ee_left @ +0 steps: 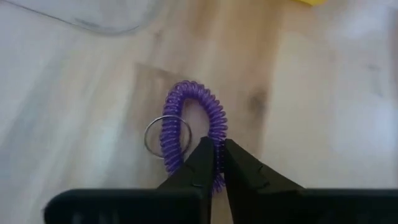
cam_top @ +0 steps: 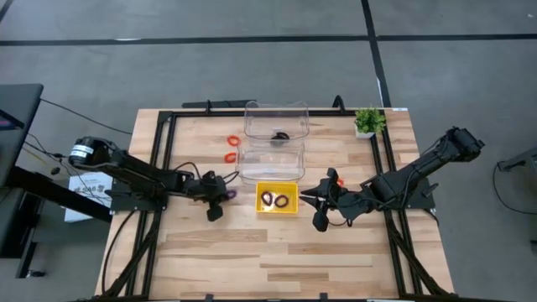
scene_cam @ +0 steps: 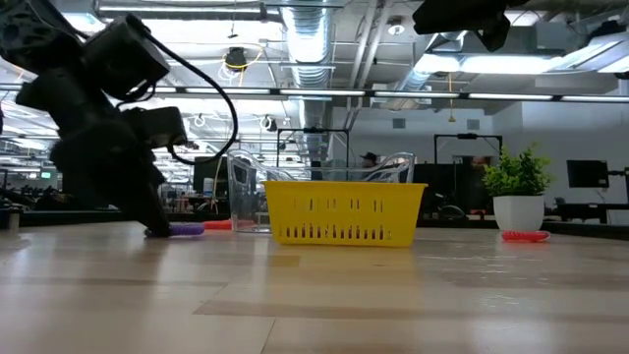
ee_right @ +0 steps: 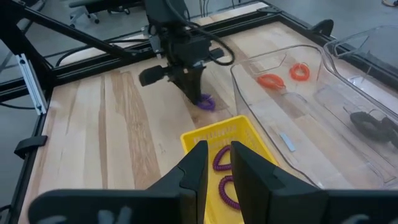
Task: Sort spring keychains
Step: Put the purple spring keychain into the yellow bin
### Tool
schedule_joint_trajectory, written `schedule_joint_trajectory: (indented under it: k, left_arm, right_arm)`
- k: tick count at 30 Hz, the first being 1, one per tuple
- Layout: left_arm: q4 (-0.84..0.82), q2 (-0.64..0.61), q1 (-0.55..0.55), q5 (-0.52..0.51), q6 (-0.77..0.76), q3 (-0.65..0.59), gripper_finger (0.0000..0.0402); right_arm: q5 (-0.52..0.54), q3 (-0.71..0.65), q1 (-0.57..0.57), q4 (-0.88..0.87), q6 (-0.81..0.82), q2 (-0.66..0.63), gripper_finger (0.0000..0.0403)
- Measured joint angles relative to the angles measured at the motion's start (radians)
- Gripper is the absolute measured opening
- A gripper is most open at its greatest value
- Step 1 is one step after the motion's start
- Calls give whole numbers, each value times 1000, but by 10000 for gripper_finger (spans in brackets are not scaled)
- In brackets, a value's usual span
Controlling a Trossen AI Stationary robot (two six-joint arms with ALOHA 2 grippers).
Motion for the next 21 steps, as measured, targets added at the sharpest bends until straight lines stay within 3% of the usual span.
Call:
schedule_joint_trajectory:
  k: [21]
  left_arm:
    - [69, -237, -115, -77, -22, 2, 23]
  right_arm:
    - [1, 0, 0, 0, -2, 0, 60]
